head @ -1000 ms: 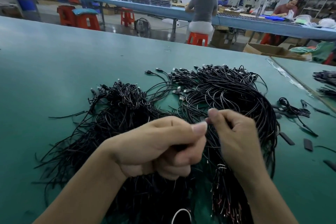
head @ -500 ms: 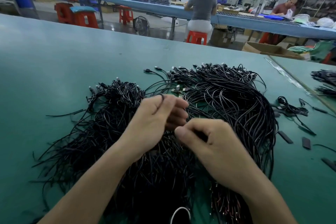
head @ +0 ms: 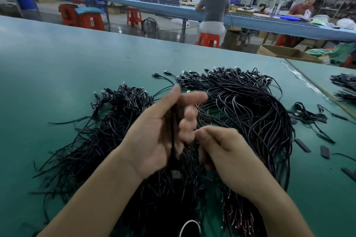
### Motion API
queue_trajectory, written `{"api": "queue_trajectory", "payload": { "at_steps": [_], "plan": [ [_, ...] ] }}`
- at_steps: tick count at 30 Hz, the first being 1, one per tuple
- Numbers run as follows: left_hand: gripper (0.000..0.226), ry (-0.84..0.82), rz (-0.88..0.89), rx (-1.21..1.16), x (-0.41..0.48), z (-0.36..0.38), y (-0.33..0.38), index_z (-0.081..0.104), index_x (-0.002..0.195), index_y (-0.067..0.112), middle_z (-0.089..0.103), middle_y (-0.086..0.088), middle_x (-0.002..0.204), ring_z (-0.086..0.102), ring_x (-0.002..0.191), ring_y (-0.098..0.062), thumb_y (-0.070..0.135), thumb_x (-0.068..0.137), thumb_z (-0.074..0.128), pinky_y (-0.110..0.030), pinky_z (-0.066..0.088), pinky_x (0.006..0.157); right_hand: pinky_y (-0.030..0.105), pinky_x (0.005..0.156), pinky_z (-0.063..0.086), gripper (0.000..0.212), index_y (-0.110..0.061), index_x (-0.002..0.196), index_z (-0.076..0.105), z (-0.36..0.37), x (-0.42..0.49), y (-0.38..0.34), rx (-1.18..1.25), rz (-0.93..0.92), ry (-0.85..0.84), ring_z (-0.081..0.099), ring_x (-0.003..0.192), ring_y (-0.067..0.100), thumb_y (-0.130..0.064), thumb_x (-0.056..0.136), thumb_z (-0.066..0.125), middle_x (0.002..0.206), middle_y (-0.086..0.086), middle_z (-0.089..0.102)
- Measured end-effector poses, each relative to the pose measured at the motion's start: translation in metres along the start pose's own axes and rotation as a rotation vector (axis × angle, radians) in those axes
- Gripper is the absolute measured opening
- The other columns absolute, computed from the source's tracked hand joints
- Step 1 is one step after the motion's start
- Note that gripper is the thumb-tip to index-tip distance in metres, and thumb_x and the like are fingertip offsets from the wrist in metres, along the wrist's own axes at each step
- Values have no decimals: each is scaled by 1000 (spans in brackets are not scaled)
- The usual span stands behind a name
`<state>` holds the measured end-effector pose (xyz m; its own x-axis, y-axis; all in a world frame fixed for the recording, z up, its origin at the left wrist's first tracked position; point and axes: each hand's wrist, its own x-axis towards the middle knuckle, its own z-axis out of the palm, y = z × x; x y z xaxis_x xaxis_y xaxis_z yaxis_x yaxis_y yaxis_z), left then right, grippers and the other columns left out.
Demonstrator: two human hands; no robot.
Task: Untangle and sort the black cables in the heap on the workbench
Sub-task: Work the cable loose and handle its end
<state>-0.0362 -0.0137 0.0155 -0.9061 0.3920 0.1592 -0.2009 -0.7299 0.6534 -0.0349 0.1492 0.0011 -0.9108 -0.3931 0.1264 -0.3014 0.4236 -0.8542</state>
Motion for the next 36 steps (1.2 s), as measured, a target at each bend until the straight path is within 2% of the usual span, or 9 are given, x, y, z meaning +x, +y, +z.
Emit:
{"api": "queue_trajectory", "payload": {
  "at_steps": [5,9,12,16,21,25,29,32,36],
  "plan": [
    [42,317,337,459,9,-20,-10,72,109,11,76,-7,104,72,102,-22,40,94,45,-29,58,84,31,45,36,31,-29,72,62,-1,-5,-9,-131,-43,-122,38,46,6,-36,100,52,52,-9,48],
    [43,292,196,1205,7,-19,-19,74,81,21,75,5,77,70,71,-7,46,97,43,-26,56,66,14,50,38,19,-26,80,70,-8,-5,-11,-120,-150,81,52,53,1,-32,94,60,63,-15,60],
    [64,193,-156,1053,2,-10,-16,68,57,13,57,-1,44,44,31,-11,49,101,39,-18,34,36,9,47,34,11,-24,75,71,-13,-3,-8,2,-177,197,45,46,2,-27,85,74,52,-13,55],
    [60,2,-350,489,-4,-2,0,54,51,16,34,6,35,25,26,-3,53,97,44,-11,20,30,20,45,36,20,-26,76,71,-16,-1,-6,169,-202,319,43,47,3,-46,78,71,55,-8,56],
    [46,-116,-168,-63,-2,4,9,64,65,12,51,5,48,36,36,-2,37,99,44,-13,35,35,22,41,31,25,-32,74,66,0,0,-5,64,-85,149,40,42,3,-48,91,55,57,-5,58],
    [43,171,209,145,6,-5,-2,78,95,6,76,-10,91,74,80,-17,36,94,47,-23,59,67,27,44,32,27,-33,77,64,8,-1,-7,-145,-68,-37,39,44,5,-32,102,52,56,-4,55],
    [36,373,425,885,10,-22,-16,72,103,16,77,-2,96,74,92,-17,37,98,44,-25,58,78,21,40,29,18,-22,91,69,4,-3,-7,-154,-55,-118,39,42,5,-25,101,54,55,-13,55],
    [43,307,190,1259,7,-20,-20,73,70,31,73,11,67,69,63,-2,34,103,46,-15,52,60,18,45,34,17,-22,78,72,-7,-4,-7,-178,-114,-39,46,46,3,-27,93,67,58,-8,61],
    [65,145,-195,1132,3,-12,-20,66,52,21,53,4,41,43,32,-8,46,104,36,-16,34,37,15,48,40,18,-22,69,73,-20,-4,-4,8,-162,128,52,48,2,-37,78,78,60,-4,69]
  ]
}}
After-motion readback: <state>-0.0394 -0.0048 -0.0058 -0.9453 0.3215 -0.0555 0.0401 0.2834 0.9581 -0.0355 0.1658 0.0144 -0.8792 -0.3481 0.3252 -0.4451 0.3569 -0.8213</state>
